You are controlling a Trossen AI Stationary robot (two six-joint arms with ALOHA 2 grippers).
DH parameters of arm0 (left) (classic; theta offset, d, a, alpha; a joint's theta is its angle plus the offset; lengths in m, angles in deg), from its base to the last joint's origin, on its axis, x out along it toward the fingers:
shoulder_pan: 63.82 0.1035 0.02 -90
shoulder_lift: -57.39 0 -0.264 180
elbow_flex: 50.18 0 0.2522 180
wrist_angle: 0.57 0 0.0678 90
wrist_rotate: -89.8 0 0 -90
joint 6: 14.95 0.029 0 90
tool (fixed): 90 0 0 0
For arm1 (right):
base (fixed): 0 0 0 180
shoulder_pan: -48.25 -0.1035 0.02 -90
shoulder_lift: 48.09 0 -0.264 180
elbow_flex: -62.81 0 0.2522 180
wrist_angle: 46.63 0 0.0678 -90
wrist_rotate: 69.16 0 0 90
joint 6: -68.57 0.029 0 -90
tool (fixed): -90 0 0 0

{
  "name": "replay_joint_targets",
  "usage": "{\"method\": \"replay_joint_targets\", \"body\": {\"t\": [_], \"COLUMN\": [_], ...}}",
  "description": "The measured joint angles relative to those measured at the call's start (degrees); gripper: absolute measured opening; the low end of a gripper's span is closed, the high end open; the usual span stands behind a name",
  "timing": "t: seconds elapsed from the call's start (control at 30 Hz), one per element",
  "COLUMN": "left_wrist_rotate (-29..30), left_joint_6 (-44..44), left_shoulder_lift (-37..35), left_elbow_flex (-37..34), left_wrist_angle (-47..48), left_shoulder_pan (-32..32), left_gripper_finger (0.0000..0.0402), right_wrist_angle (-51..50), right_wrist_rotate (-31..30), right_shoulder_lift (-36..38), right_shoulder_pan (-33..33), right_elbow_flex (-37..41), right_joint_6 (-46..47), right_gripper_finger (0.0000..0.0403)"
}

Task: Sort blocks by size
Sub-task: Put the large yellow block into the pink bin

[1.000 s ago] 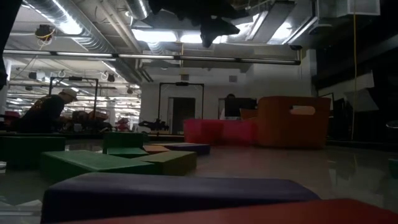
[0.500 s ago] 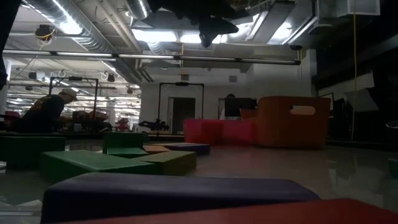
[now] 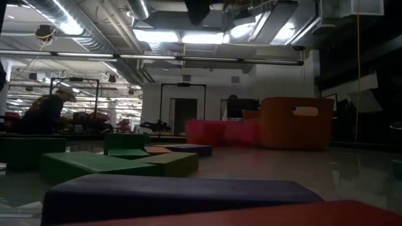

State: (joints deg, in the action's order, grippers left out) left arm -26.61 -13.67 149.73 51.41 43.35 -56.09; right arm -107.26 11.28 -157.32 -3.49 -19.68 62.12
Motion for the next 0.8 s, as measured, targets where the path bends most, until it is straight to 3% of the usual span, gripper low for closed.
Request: {"method": "replay_joint_targets", "body": {"t": [0.1,0.23,0.47,0.63,0.8], "left_wrist_rotate": [2.08,12.81,24.72,29.51,30.55], "left_joint_6": [-0.33,-0.39,-2.96,-4.29,-2.87], "left_shoulder_lift": [-2.02,-5.37,-11.76,-15.18,-17.22], "left_elbow_flex": [0.0,0.0,-0.64,-5.47,-12.88], "left_wrist_angle": [0.68,5.86,19.93,25.34,23.24], "left_shoulder_pan": [-1.06,-1.84,-1.77,-1.38,1.45], "left_gripper_finger": [0.0114,0.0097,0.0066,0.0044,0.0026], "right_wrist_angle": [-0.6,-5.89,-18.38,-20.27,-17.82], "right_wrist_rotate": [0.13,-2.38,-11.66,-21.56,-25.37], "right_shoulder_lift": [-0.01,-0.24,-0.14,-0.11,-0.11], "right_shoulder_pan": [0.76,2.87,8.56,16.12,27.28], "right_elbow_flex": [-0.86,-4.97,-14.6,-18.72,-19.34], "right_joint_6": [-0.33,-2.99,-15.67,-28.72,-42.09], "right_gripper_finger": [0.0067,0.0079,0.006,0.0075,0.0067]}}
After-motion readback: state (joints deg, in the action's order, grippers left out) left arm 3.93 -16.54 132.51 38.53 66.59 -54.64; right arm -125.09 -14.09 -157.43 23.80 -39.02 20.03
